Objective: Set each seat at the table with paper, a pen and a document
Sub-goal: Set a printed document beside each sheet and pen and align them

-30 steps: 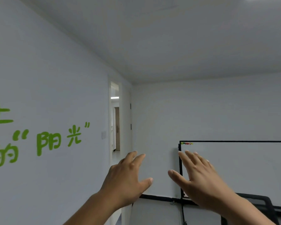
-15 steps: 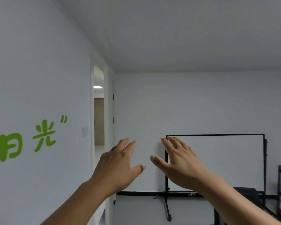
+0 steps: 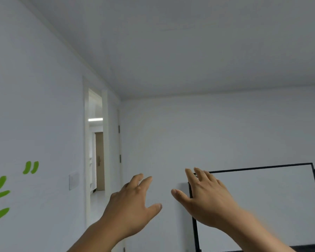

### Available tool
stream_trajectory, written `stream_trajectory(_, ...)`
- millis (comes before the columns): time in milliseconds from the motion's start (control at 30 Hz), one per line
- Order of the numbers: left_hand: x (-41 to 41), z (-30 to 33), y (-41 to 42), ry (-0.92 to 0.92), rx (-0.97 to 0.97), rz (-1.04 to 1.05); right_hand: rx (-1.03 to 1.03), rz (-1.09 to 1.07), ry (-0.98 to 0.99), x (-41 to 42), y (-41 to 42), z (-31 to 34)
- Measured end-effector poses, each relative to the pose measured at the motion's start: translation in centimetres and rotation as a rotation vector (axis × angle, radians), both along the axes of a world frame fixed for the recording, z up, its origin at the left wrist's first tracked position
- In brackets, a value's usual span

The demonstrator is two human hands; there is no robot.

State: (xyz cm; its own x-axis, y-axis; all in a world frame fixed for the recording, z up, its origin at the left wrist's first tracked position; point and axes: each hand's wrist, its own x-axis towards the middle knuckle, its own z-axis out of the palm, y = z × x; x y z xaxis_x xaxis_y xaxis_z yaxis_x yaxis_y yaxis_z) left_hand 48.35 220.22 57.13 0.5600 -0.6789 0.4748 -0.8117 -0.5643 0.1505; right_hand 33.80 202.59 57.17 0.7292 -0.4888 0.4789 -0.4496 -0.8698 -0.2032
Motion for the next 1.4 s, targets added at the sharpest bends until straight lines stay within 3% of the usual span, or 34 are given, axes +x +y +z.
stream_trajectory(467, 16.5, 2.9, -20.0, 0.037, -0.01, -0.067, -0.083, -0.094, 0.032, 14.9, -18.5, 2.1)
stream_trajectory(1033, 40.7, 0.3, -49.8, 0.072, 0.155, -0.44, -0.013, -0.559, 0.165, 32.9, -41.5, 0.3)
stream_trajectory(1400, 43.4, 0.4, -71.5, -0.066, 0.309, -0.541, 0.026, -0.765, 0.318, 35.9, -58.2, 0.2)
